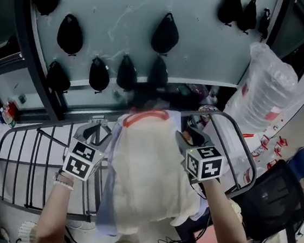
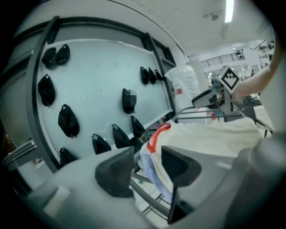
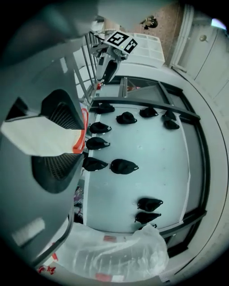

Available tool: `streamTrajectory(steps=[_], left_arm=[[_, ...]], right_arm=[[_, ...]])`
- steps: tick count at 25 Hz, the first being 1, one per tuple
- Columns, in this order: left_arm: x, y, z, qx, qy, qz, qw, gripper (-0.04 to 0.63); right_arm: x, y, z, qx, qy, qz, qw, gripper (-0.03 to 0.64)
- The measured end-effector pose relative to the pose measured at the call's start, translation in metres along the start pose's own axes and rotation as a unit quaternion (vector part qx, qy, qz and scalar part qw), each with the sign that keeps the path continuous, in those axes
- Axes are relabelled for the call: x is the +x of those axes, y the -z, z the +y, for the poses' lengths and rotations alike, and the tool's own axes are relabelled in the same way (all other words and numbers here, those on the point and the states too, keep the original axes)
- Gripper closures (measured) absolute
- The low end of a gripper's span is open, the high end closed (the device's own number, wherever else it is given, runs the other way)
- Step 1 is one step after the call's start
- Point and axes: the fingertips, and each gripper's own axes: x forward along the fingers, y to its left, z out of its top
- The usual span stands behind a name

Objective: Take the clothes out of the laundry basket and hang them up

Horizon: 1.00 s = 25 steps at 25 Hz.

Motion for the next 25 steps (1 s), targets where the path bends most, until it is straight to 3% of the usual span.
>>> streamTrajectory(steps=[6, 14, 21, 25], left_arm=[[-0.092, -0.023, -0.025, -0.004, -0.033, -0.053, 0.9980, 0.416], [-0.214, -0.024, -0.077, 0.022, -0.076, -0.094, 0.9925, 0.431], [-0.310, 0.015, -0.116, 0.019, -0.105, -0.091, 0.9902, 0.448], [-0.374, 0.041, -0.125, 0.004, -0.145, -0.073, 0.9867, 0.448]], right_arm=[[-0.071, -0.023, 0.066, -0.025, -0.041, -0.061, 0.997, 0.448], [-0.161, -0.033, 0.167, -0.066, -0.102, -0.120, 0.985, 0.449], [-0.208, -0.014, 0.253, -0.083, -0.156, -0.137, 0.975, 0.449], [-0.227, -0.010, 0.305, -0.081, -0.201, -0.139, 0.966, 0.449]])
